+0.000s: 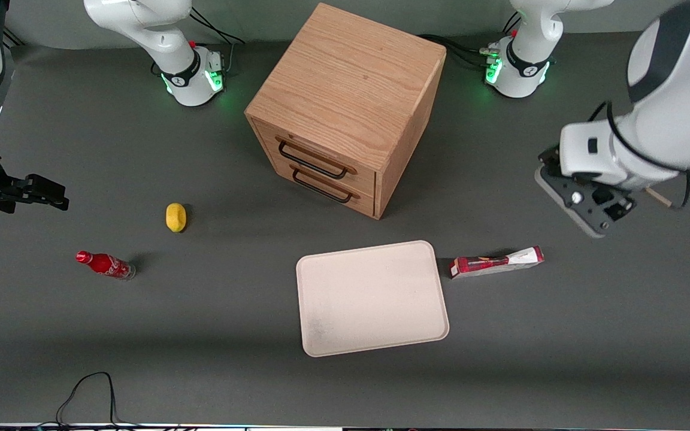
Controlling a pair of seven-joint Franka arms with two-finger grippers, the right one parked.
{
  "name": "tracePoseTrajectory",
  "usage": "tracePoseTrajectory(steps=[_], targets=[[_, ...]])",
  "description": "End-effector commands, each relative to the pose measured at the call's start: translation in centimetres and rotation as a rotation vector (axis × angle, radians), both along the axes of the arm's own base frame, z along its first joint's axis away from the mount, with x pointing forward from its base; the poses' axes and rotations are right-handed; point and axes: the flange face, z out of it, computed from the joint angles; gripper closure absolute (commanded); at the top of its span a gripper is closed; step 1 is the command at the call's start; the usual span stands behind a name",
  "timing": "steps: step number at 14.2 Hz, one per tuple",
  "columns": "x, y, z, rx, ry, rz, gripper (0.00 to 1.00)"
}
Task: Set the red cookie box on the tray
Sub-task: 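Move the open left gripper down over the red shortbread box end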
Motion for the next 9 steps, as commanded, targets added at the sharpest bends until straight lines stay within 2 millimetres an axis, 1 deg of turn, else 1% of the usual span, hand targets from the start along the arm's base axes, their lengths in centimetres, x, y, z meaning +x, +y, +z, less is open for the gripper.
tracePoseTrajectory(steps=[1, 2, 3, 5, 7, 9], targets=[[2.7, -0.4, -4.3, -0.053, 0.015, -0.213, 0.01], [3.3, -0.3, -6.4, -0.055, 0.044, -0.261, 0.02], [3.8, -0.5, -9.0, -0.052, 0.072, -0.270, 0.01], [4.7, -0.9, -10.9, -0.047, 0.046, -0.302, 0.02], [5.6, -1.7, -14.3, -0.062, 0.035, -0.328, 0.02], [5.4, -2.4, -17.1, -0.070, 0.021, -0.337, 0.00]])
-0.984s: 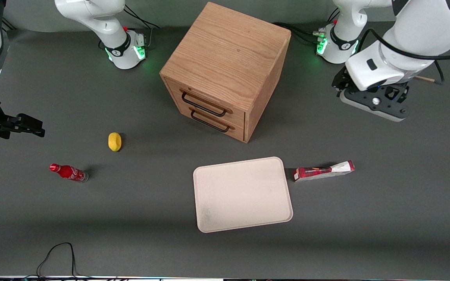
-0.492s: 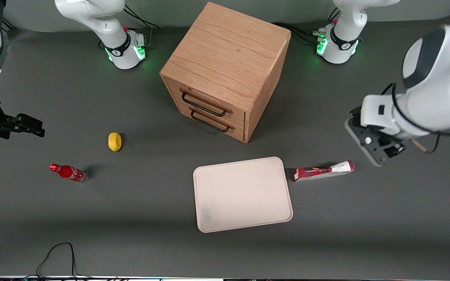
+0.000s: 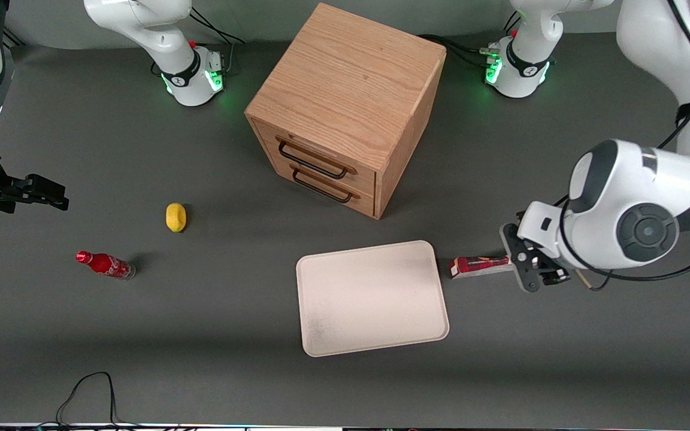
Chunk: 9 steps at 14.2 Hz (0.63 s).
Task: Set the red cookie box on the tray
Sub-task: 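Move the open left gripper down over the red shortbread box end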
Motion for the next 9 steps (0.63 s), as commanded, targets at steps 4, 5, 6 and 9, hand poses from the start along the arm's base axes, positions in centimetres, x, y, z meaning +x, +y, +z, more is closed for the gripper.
tracePoseTrajectory(steps=[4, 5, 6, 9], targets=[[-1.5, -0.6, -6.6, 0.007, 0.003, -0.061, 0.00], [-1.7, -0.4, -7.4, 0.011, 0.000, -0.067, 0.00], [-1.9, -0.6, -8.3, 0.010, -0.011, -0.091, 0.00], [-2.3, -0.1, -11.0, -0.006, -0.056, -0.117, 0.00]])
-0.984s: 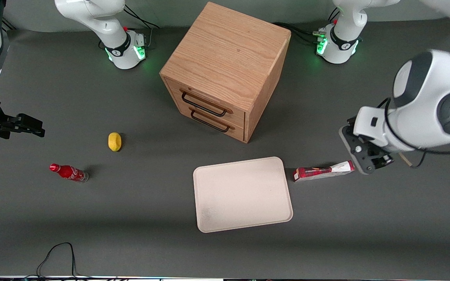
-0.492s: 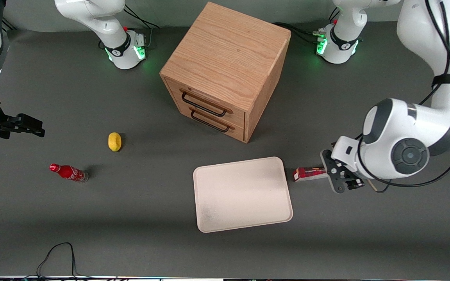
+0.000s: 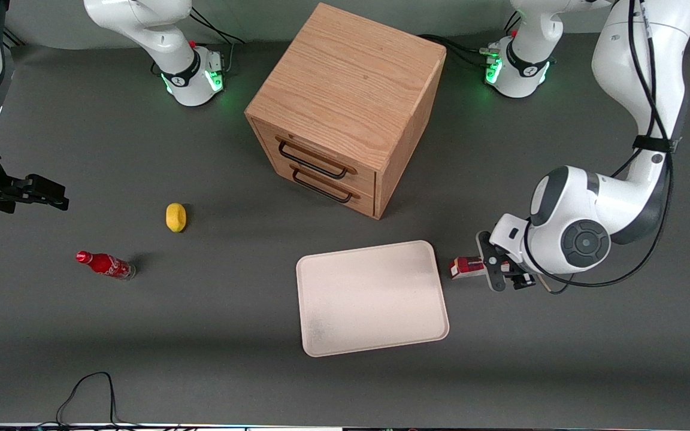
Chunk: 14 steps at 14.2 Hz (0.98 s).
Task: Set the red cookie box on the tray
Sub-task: 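Close the left gripper on the end of the red shortbread box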
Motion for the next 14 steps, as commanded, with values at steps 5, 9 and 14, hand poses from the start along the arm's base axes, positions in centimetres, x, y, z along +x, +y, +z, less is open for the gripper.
tracePoseTrajectory(steps=[5, 9, 14], targets=[[-0.7, 1.8, -3.0, 0.026, -0.029, -0.019, 0.00], [-0.3, 1.8, -4.3, 0.012, -0.048, -0.015, 0.00], [-0.4, 1.9, -5.0, 0.032, -0.087, -0.027, 0.06]])
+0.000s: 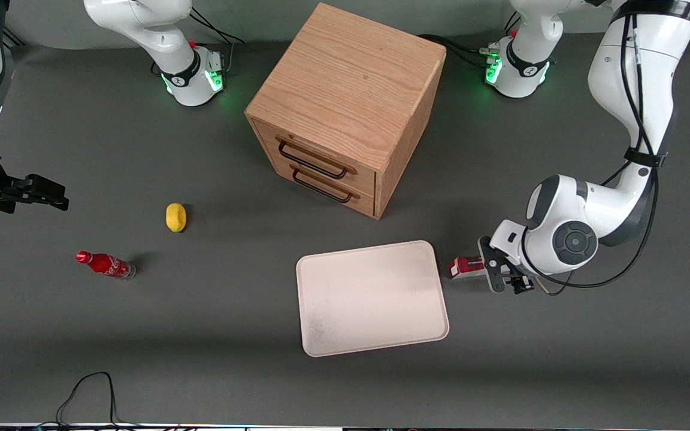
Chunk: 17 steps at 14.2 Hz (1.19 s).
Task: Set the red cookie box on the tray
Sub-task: 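Close the left gripper on the end of the red shortbread box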
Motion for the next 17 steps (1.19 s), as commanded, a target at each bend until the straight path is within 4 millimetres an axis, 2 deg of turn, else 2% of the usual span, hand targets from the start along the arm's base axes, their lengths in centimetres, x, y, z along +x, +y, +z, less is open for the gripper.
tracePoseTrajectory(steps=[1, 2, 3, 4, 6, 7, 15, 17], targets=[[-0.3, 0.0, -0.8, 0.001, -0.045, -0.023, 0.12], [-0.4, -0.1, -1.0, -0.005, -0.056, -0.032, 0.21], [-0.5, -0.2, -1.3, -0.011, -0.067, -0.033, 0.25], [-0.7, -0.2, -1.8, -0.018, -0.077, -0.036, 0.40], [-1.2, 0.0, -2.5, -0.024, -0.082, -0.034, 0.97], [-1.3, 0.1, -2.5, -0.022, -0.081, -0.033, 1.00], [-1.4, 0.4, -2.2, -0.013, -0.079, -0.064, 1.00], [-1.2, 0.6, -0.6, -0.004, -0.083, -0.064, 1.00]])
